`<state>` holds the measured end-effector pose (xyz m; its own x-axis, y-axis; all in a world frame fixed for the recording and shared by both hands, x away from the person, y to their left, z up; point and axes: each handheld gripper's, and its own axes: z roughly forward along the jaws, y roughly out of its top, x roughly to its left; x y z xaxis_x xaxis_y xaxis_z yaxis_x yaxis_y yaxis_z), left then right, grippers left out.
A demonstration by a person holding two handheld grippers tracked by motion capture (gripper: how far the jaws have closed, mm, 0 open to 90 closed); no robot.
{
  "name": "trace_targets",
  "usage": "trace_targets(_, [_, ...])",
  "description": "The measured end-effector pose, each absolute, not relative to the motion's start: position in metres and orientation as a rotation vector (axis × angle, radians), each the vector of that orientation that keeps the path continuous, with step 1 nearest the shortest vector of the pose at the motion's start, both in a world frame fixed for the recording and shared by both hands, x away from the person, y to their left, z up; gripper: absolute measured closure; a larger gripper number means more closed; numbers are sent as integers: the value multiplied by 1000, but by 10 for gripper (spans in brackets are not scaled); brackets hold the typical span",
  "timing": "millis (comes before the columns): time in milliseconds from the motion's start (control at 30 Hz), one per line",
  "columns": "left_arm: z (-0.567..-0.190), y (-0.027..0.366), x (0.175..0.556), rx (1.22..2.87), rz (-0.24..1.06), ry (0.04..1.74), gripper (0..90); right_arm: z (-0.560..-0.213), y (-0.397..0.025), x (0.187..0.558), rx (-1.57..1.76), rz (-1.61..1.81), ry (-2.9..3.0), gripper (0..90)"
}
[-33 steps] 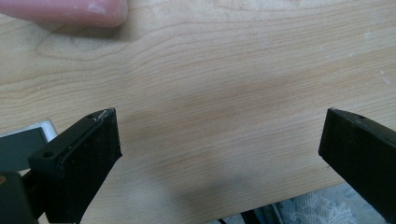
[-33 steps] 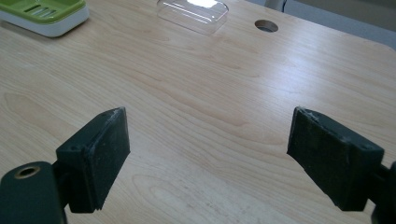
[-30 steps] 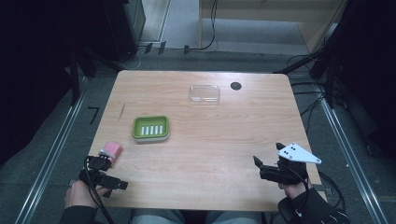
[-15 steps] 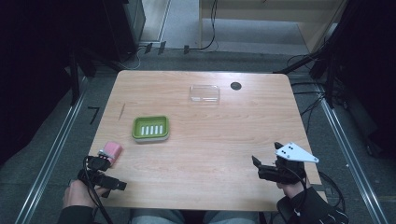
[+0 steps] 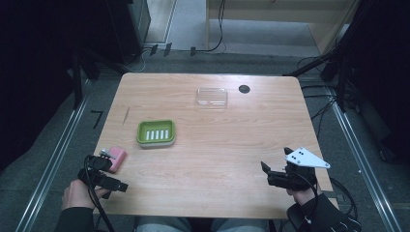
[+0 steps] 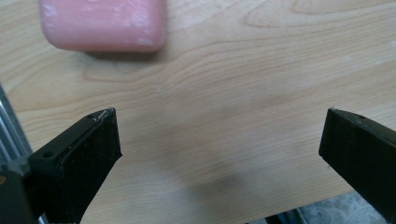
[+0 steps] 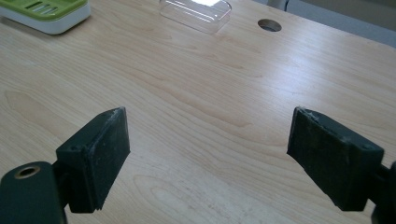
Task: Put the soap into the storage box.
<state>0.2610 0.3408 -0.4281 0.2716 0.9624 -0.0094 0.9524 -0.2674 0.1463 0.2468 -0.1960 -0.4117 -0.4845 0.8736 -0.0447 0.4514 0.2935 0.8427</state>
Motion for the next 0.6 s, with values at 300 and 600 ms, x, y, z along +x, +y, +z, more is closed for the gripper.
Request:
trace_targets(300, [-424,347,269,2408,140,1807,0,-412,-194,247,1184,1090,2067,138])
trace_targets(600, [-423,350,282,2432,157,1783,0,-412,-195,247,1185,1088,2067,138])
